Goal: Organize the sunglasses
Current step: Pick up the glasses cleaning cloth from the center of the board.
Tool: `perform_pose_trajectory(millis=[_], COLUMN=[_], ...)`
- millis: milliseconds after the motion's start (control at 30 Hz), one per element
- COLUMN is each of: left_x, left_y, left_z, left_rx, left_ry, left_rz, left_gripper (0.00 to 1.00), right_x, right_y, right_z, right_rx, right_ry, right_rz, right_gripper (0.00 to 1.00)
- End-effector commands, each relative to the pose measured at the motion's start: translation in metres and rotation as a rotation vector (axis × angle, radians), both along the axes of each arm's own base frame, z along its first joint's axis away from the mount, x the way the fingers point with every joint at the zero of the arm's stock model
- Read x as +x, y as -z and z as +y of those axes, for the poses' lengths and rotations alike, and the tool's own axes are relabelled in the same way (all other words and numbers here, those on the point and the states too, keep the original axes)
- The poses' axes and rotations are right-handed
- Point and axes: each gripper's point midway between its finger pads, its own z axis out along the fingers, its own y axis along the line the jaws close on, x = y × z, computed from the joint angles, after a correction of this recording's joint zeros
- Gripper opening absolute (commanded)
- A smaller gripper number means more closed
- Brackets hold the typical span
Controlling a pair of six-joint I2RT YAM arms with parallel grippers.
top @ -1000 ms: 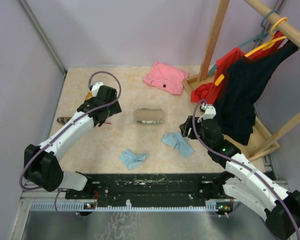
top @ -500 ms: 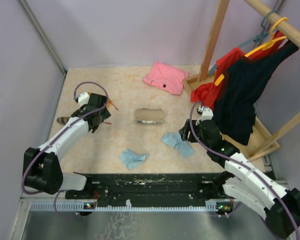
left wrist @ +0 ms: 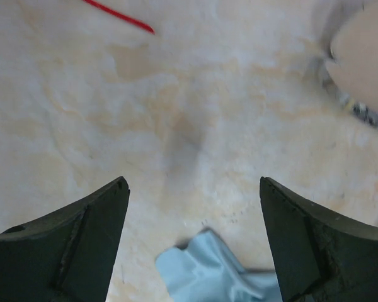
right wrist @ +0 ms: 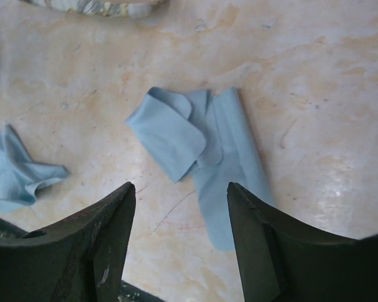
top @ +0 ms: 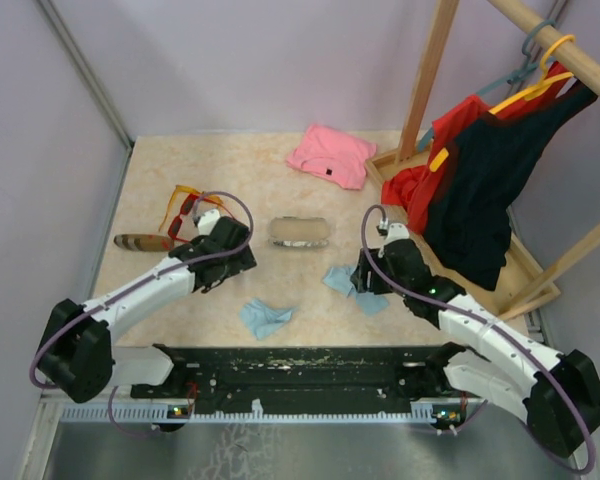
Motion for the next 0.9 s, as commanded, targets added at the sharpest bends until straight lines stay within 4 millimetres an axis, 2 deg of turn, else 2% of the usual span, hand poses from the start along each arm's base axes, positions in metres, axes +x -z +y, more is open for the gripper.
perform_pose_trajectory(millis=[0, 200, 367, 600, 867], left_x=[-0.032, -0.064, -0.087, -0.099, -0.101], left_y=[0.013, 0.035, 0.047, 0.058, 0.065], left_z=[-0.023, -0.041, -0.057, -0.063, -0.062], left_rx=[-0.047, -0.082, -0.113, -0.117, -0.113], left_ry=[0.057, 0.144, 0.228, 0.266, 0.278], left_rz=[0.041, 0.107, 0.138, 0.167, 0.162], left_gripper=[0.89, 0.84, 0.82, 0.81, 0.7], right_x=[0.001, -0.028, -0.045, -0.049, -0.056], right_y=[-0.039, -0.028, -0.014, -0.007, 0.021], right_z=[0.048, 0.11, 0.143, 0.165, 0.18], right_rx=[0.11, 0.166, 0.234, 0.36, 0.331], right_ry=[-0.096, -0.21, -0.262, -0.237, -0.246], right_rz=[-0.06, -0.012, 0.053, 0.117, 0.218], right_gripper=[0.6, 0.59, 0.58, 0.56, 0.52])
